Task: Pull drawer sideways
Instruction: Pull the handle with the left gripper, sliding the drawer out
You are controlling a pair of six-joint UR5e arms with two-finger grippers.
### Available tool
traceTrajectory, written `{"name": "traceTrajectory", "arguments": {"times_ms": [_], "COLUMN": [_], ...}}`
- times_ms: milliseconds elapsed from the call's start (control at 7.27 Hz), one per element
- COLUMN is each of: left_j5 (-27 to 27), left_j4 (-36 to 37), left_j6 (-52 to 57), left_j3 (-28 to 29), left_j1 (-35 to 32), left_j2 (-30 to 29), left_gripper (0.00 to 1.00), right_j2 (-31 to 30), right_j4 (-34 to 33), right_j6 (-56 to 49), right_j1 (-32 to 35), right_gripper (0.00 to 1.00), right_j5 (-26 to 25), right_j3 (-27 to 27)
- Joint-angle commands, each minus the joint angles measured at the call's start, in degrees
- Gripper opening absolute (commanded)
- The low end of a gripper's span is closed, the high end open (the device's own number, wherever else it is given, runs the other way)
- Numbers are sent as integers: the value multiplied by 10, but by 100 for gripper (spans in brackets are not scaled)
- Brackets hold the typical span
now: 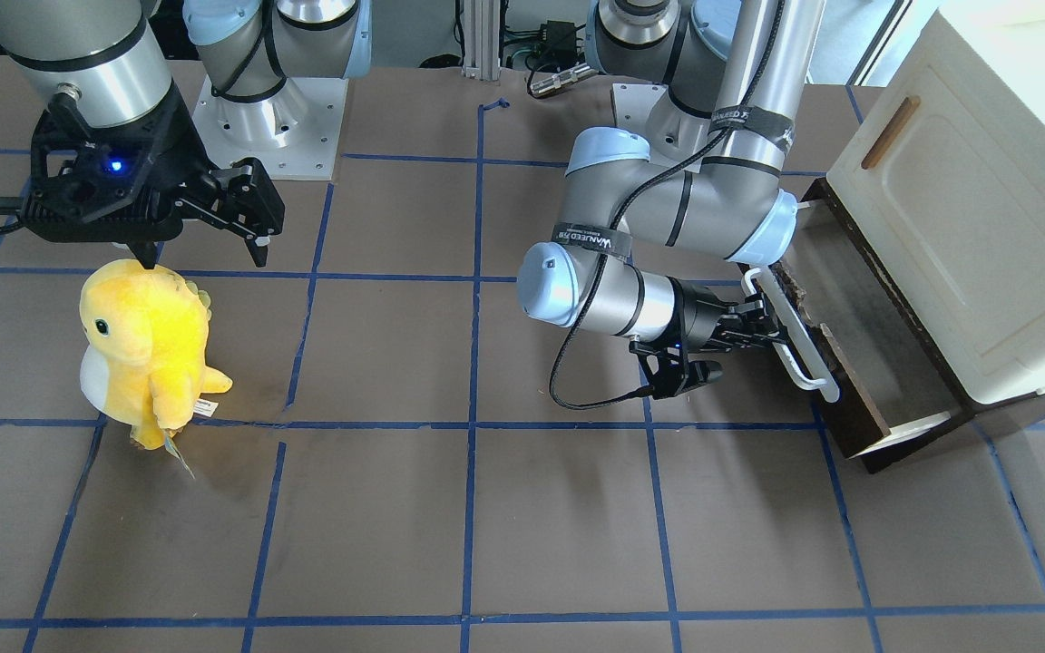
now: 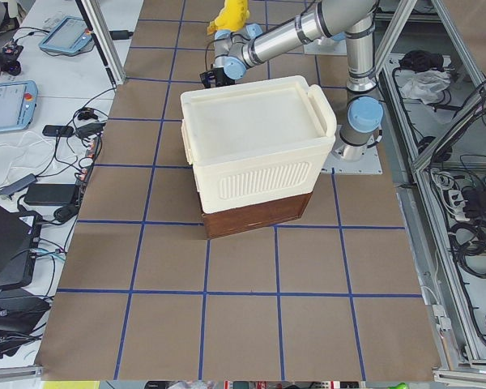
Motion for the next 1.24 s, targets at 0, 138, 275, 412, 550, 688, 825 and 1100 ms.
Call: {"name": "traceTrajectory", "arguments": {"times_ms": [0,138,275,412,550,688,825,1100], "left_j5": [-5,-5,-4,-4,-4,-3,0,-1], "left_j4": [1,1,2,2,2,1,-1,-2], "left_j6": [0,0,0,0,0,1,1,6], "left_j3": [1,1,1,1,1,1,0,-7], "left_j1": [-3,-6,-11,-11,-11,-11,-11,-10], "left_j2": [0,0,0,0,0,2,3,10], "left_gripper": [21,21,21,21,21,24,43,86], "right_j2": [0,0,0,0,0,0,0,0], "right_j4": [0,0,0,0,0,0,0,0], "right_j6": [0,0,0,0,0,0,0,0], "right_j1": [0,0,0,0,0,0,0,0], "right_gripper": [100,100,100,100,100,100,100,100], "right_j5": [0,0,0,0,0,0,0,0], "right_j3": [0,0,0,0,0,0,0,0]}}
